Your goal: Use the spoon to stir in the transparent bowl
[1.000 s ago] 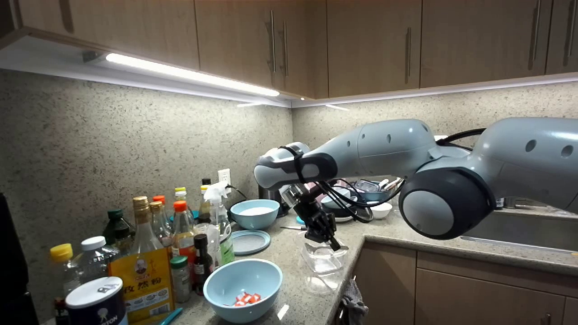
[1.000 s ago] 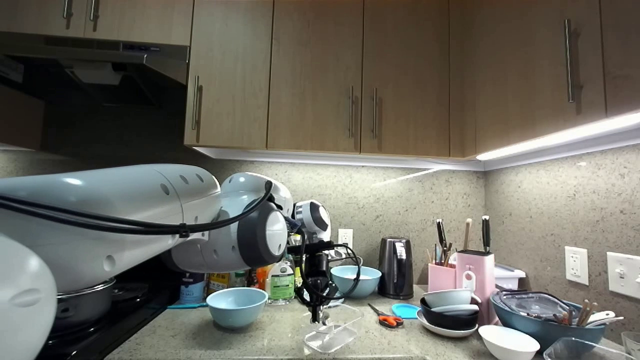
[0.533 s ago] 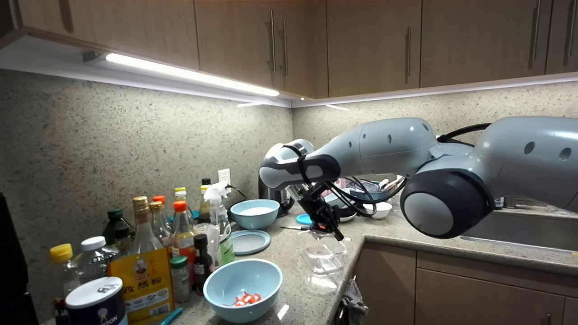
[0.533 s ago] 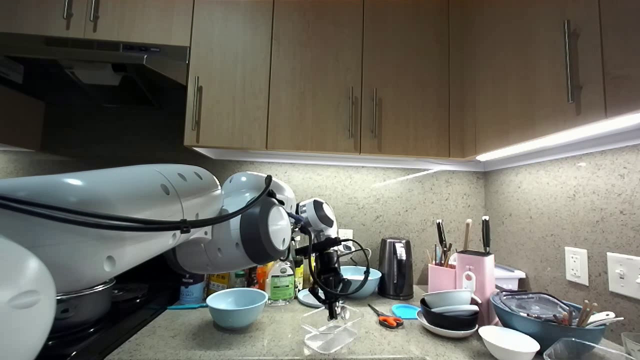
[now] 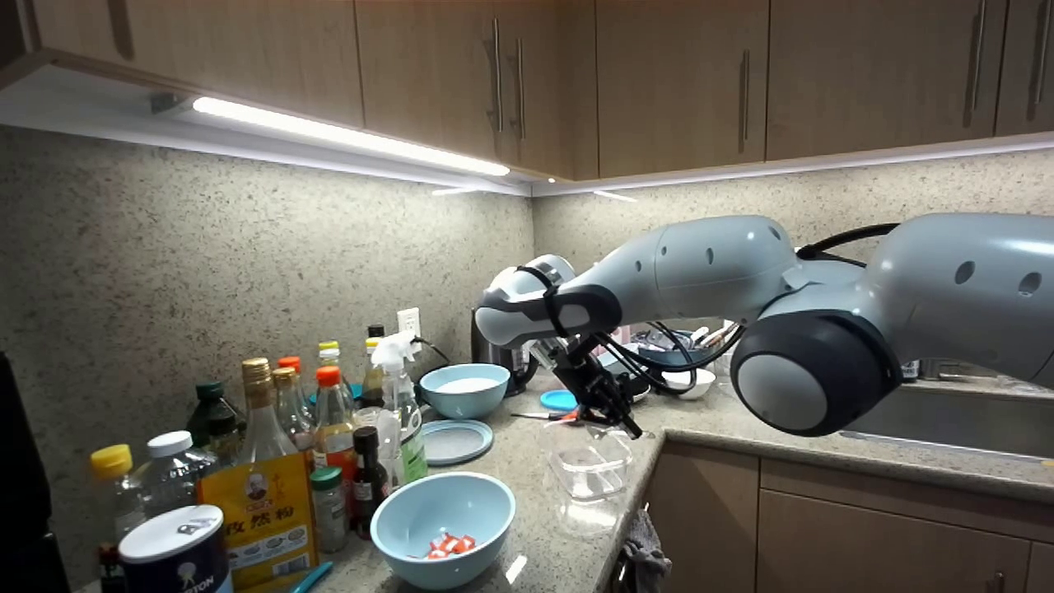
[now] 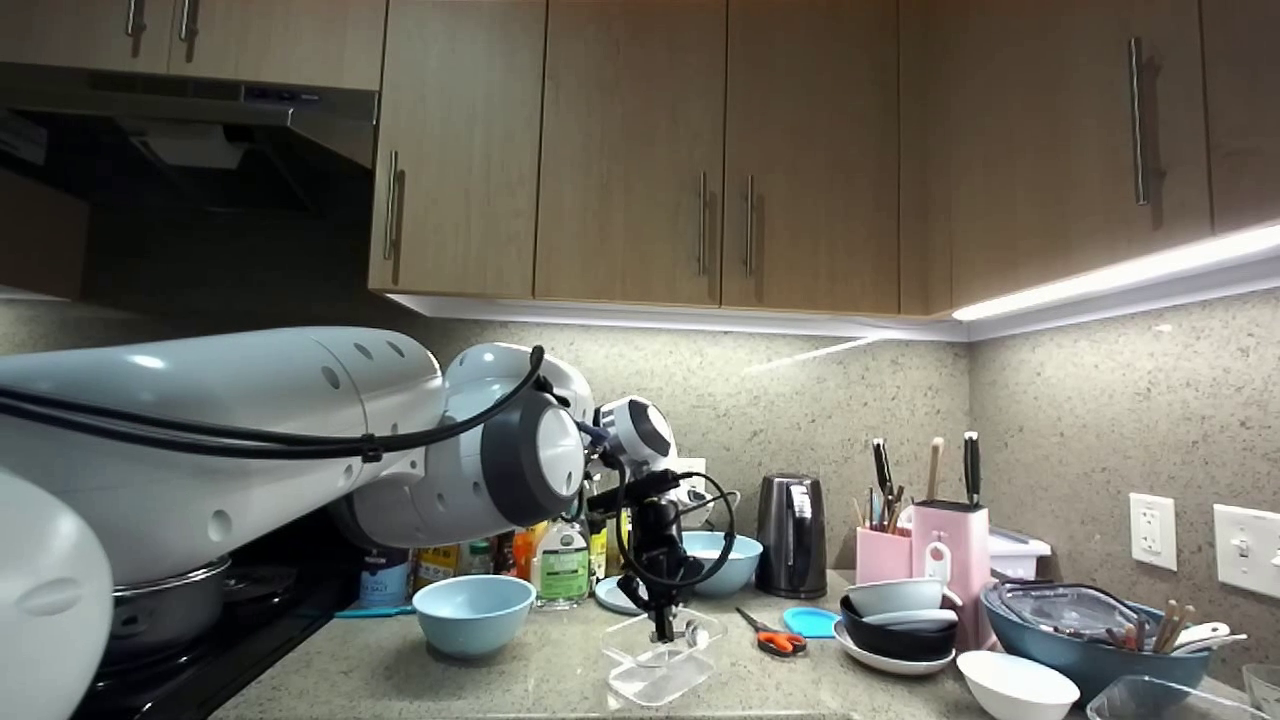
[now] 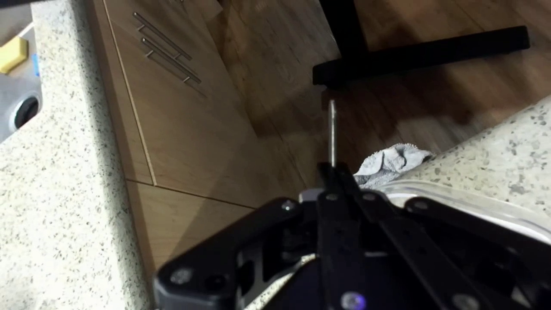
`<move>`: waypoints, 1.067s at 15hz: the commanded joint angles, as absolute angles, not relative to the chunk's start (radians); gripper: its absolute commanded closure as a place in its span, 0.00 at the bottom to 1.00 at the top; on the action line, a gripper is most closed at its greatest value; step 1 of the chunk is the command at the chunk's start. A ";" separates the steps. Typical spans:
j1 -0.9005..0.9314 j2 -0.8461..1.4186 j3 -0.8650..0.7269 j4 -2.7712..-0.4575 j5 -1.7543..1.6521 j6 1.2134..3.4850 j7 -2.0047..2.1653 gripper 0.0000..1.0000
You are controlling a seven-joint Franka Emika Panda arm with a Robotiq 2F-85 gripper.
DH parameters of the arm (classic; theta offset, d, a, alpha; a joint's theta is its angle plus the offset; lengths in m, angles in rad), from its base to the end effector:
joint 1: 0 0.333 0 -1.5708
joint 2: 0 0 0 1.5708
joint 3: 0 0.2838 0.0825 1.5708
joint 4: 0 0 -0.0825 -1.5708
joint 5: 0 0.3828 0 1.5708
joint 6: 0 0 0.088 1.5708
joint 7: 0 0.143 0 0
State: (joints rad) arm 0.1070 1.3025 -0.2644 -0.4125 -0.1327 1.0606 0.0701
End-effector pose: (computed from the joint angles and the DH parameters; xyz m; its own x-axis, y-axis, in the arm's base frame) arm 0.6720 -0.0323 0.2059 0.8081 -0.2489 -0.5338 -0.0061 -0.9098 0.4150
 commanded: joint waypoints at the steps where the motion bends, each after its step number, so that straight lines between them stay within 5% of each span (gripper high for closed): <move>1: 0.139 1.292 -0.264 -0.425 -0.131 1.017 0.098 0.99; 16: 0.201 1.306 -0.264 -0.418 -0.127 1.097 0.085 0.99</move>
State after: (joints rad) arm 0.2156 1.3124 -0.2627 -0.4107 -0.1325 1.0595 0.0705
